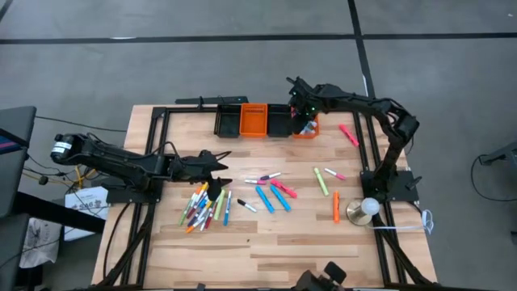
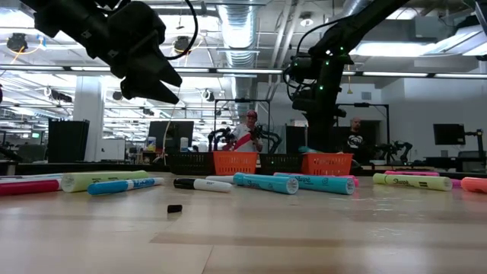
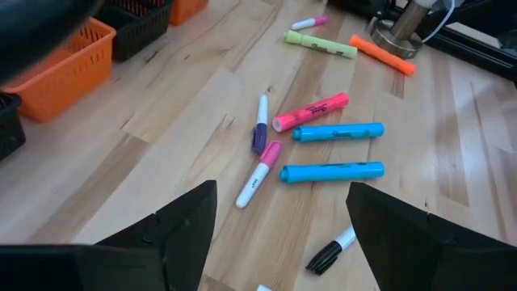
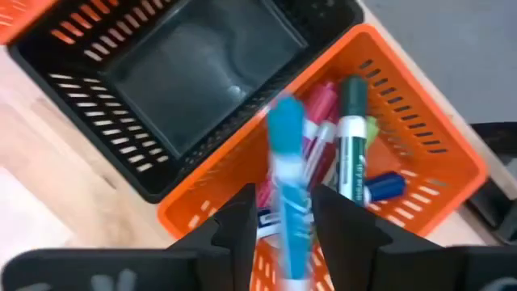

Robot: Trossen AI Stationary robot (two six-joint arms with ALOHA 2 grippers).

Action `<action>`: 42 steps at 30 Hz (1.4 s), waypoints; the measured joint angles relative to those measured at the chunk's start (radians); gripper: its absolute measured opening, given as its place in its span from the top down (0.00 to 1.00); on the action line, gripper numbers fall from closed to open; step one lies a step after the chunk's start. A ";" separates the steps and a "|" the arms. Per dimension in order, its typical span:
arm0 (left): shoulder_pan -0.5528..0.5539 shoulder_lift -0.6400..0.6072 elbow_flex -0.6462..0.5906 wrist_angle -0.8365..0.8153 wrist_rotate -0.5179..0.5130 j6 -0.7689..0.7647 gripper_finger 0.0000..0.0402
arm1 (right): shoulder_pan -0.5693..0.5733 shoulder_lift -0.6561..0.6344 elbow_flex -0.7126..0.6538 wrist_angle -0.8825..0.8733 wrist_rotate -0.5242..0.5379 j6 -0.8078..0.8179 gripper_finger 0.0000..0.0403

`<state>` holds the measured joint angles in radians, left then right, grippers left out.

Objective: Pick & Place Markers
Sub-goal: Put the light blue marker pen into the right orange bin, then put the light green highlighter pen into the right black bin

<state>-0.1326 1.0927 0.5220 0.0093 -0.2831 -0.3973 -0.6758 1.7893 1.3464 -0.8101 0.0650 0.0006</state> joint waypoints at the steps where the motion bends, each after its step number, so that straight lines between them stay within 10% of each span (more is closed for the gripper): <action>1: 0.000 0.000 0.000 0.000 0.000 0.000 0.32 | 0.000 0.000 0.000 0.000 0.011 0.000 0.70; 12: 0.000 0.000 0.000 0.000 0.045 0.000 0.32 | 0.022 -0.039 -0.007 -0.035 0.095 0.001 0.61; 21: -0.027 0.000 -0.009 -0.026 0.098 0.012 0.32 | 0.149 -0.357 -0.209 0.206 0.115 0.014 0.62; 32: 0.019 0.060 -0.094 0.022 0.114 -0.071 0.32 | 0.553 -0.715 -0.642 0.640 0.123 0.246 0.65; 42: 0.063 0.254 -0.074 0.118 0.237 -0.063 0.32 | 0.848 -0.680 -0.747 0.995 0.257 0.143 0.63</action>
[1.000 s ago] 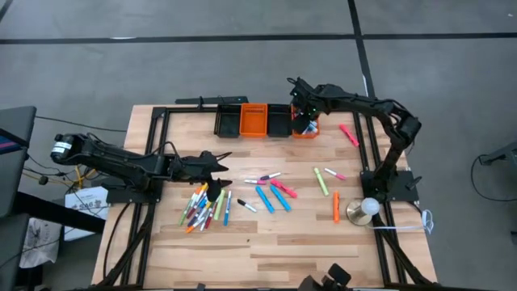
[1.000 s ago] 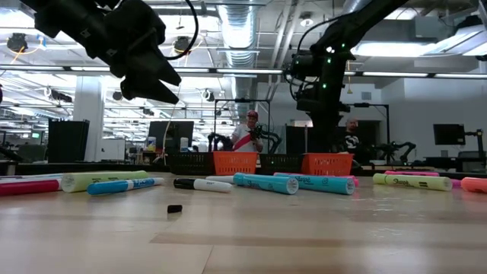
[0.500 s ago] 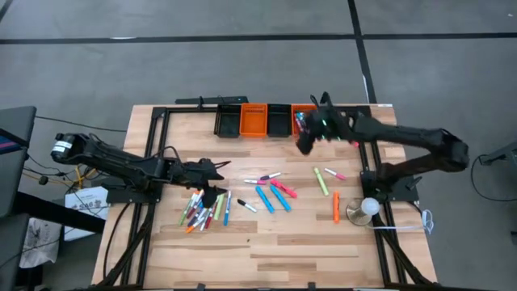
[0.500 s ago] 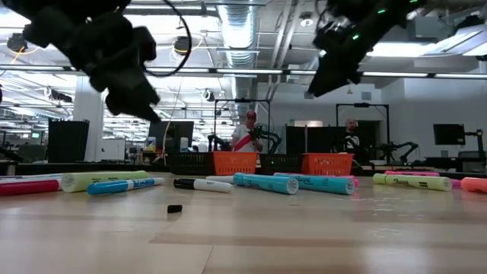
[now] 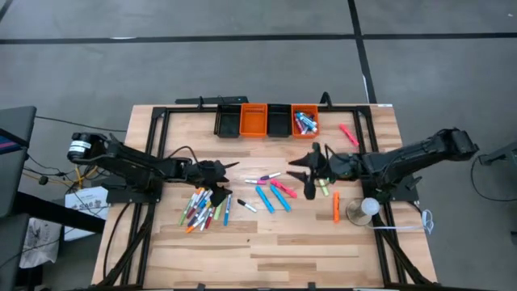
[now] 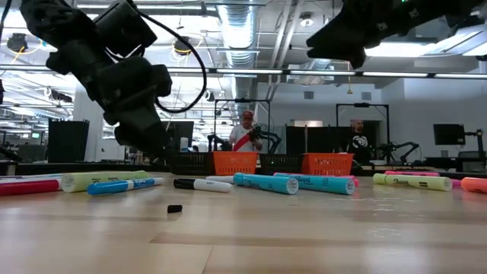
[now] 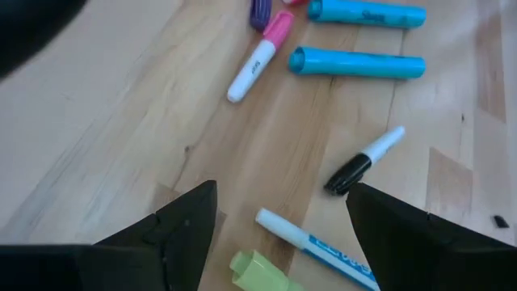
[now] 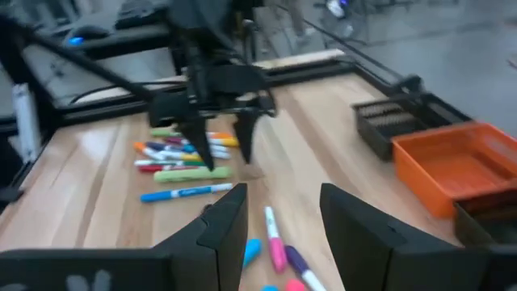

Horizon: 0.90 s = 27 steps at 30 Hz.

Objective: Pick & Place Markers
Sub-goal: Put the light green highlighter pen into the right black bin

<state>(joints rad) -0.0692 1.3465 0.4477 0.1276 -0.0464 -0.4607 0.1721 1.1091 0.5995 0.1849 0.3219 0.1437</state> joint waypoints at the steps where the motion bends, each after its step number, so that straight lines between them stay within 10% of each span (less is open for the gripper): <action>1: 0.000 0.000 0.000 -0.002 0.003 0.000 0.32 | 0.013 0.016 0.000 0.030 0.000 -0.023 0.63; 27: -0.188 -0.286 0.002 -0.167 -0.121 0.004 0.46 | 0.012 0.095 0.000 0.082 -0.009 -0.047 0.65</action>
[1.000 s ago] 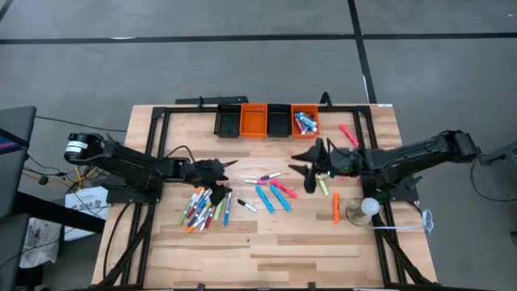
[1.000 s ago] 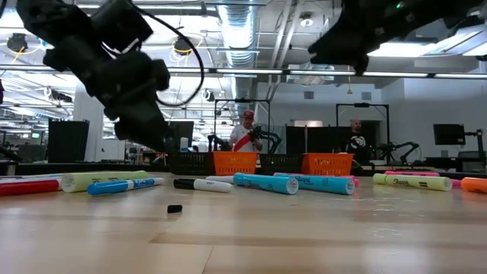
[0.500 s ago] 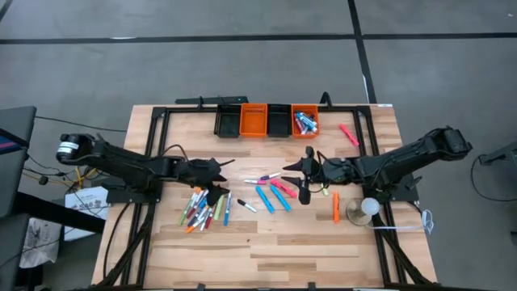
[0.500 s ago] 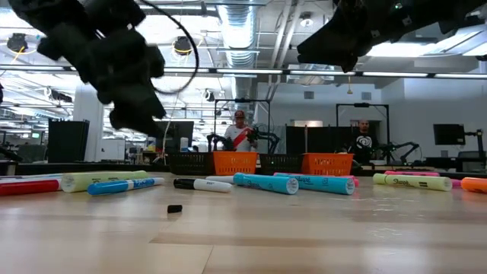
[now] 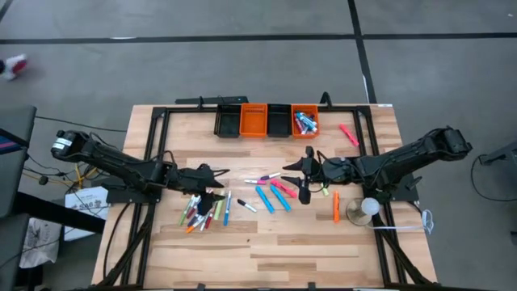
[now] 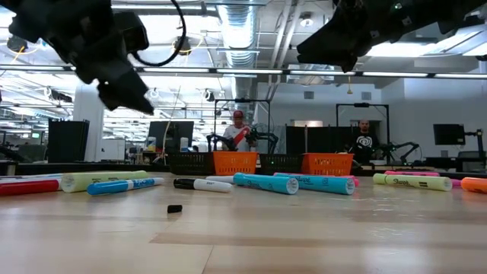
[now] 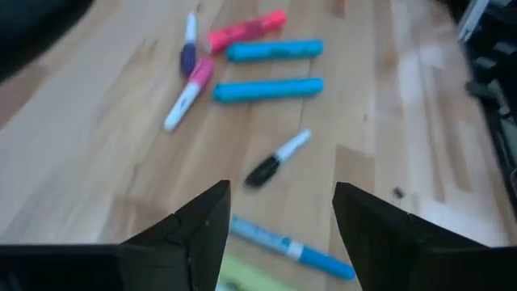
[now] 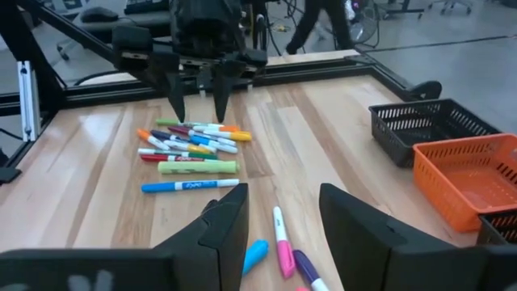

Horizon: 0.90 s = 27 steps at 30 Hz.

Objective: Pick & Place Markers
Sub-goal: Put the light green highlighter pen into the right black bin

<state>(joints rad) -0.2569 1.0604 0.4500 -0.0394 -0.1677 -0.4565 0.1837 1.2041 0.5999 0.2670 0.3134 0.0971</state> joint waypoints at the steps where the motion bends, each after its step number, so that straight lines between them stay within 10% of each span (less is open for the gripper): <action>1: 0.000 -0.007 0.000 -0.031 0.000 -0.016 0.46 | 0.000 0.000 0.000 -0.003 0.000 0.003 0.65; 27: 0.043 -0.020 0.000 -0.135 -0.080 -0.099 0.47 | -0.087 0.044 0.001 -0.199 0.103 0.165 0.70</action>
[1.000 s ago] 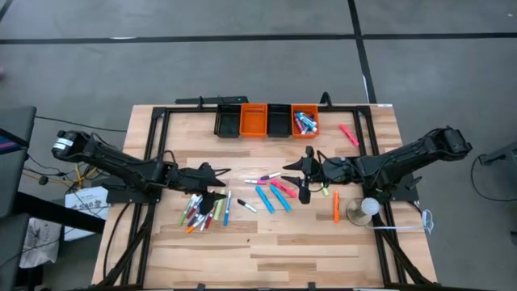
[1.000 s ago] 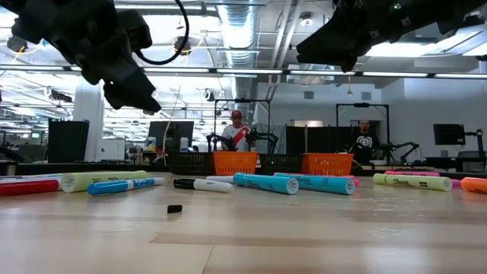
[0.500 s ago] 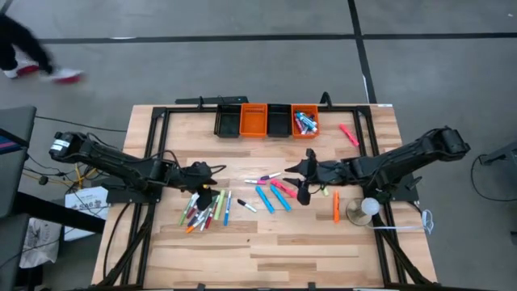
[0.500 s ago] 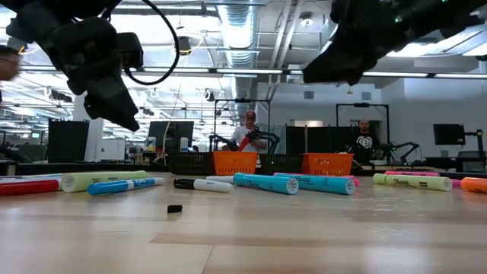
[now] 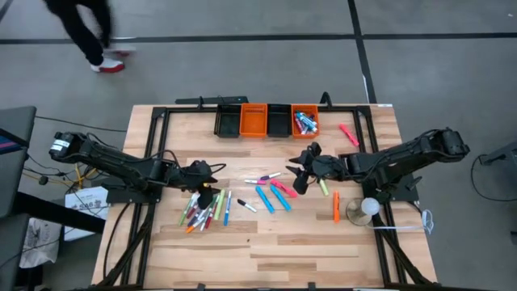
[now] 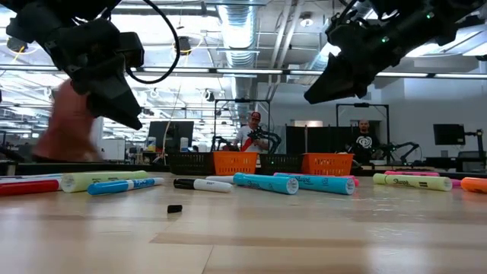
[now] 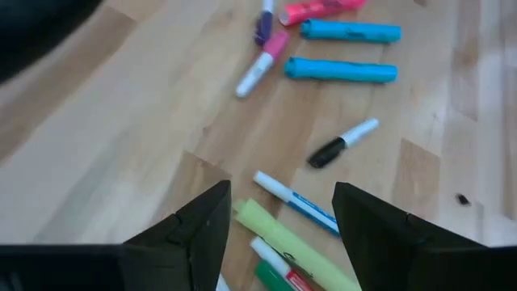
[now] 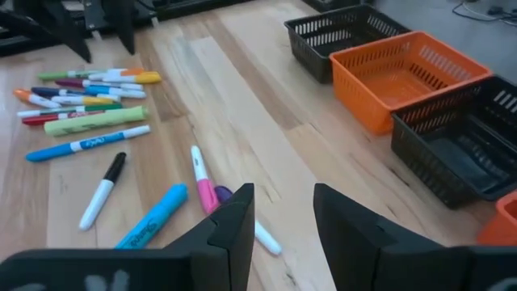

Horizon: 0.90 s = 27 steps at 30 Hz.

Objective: Pick & Place Markers
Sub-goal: Put the light green highlighter pen into the right black bin

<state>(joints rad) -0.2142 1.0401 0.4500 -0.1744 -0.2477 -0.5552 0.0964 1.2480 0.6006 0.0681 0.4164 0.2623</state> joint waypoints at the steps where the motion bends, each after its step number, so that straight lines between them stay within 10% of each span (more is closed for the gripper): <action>1: 0.000 0.000 0.000 0.000 -0.015 0.000 0.47 | 0.002 0.000 0.000 0.000 0.000 0.000 0.70; 27: 0.000 0.000 0.000 0.016 -0.021 0.000 0.47 | 0.098 0.000 0.000 0.172 -0.005 -0.166 0.70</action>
<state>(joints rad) -0.2138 1.0405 0.4496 -0.1585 -0.2691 -0.5552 0.1944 1.2480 0.6006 0.2403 0.4118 0.0963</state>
